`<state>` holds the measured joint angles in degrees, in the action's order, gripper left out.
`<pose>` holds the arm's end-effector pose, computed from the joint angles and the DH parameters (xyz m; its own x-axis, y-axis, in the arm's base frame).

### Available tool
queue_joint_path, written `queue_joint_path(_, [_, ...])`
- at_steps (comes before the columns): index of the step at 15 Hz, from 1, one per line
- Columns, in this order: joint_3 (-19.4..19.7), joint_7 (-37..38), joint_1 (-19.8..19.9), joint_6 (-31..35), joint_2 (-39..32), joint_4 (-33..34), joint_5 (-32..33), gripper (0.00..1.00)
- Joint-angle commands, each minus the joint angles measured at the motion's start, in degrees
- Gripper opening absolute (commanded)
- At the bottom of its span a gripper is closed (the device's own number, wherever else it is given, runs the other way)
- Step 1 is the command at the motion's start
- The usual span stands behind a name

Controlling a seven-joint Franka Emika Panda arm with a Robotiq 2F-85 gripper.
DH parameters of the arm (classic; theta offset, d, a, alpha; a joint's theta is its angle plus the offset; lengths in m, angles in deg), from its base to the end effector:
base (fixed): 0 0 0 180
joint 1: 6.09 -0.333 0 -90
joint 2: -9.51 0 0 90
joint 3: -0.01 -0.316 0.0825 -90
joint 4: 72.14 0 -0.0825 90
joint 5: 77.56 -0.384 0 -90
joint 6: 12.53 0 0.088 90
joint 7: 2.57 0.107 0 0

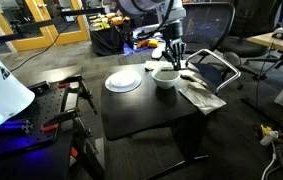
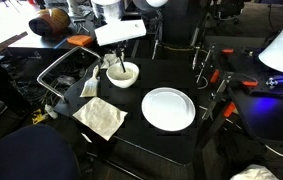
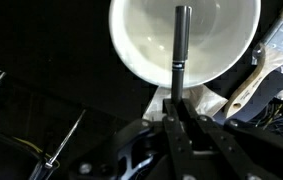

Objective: Put the black pen inside the white bowl

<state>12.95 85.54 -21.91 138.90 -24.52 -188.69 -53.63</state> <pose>0.5942 0.0406 0.1551 0.4564 -0.8324 0.3144 -0.8852 -0.4604 0.0661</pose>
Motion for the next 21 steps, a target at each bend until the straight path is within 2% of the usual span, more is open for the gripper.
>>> queue_joint_path(1, [0.13, -0.24, -1.01, -3.13, -2.04, 3.37, -1.63, 0.03])
queue_joint_path(2, [0.06, -0.44, -1.06, -3.32, -2.23, 3.64, -1.85, 0.03])
queue_joint_path(3, [0.02, -0.54, -1.10, -3.60, -2.33, 3.85, -2.06, 0.36])
queue_joint_path(4, [-0.08, -0.73, -0.98, -3.52, -2.29, 3.83, -2.25, 0.37])
queue_joint_path(12, [0.26, -0.24, -1.07, -3.15, -1.71, 3.24, -2.33, 0.96])
queue_joint_path(14, [0.30, -0.22, -1.08, -3.03, -1.53, 3.11, -2.32, 1.00])
queue_joint_path(21, [1.42, 0.81, -1.81, -1.75, 1.46, 0.92, -1.25, 1.00])
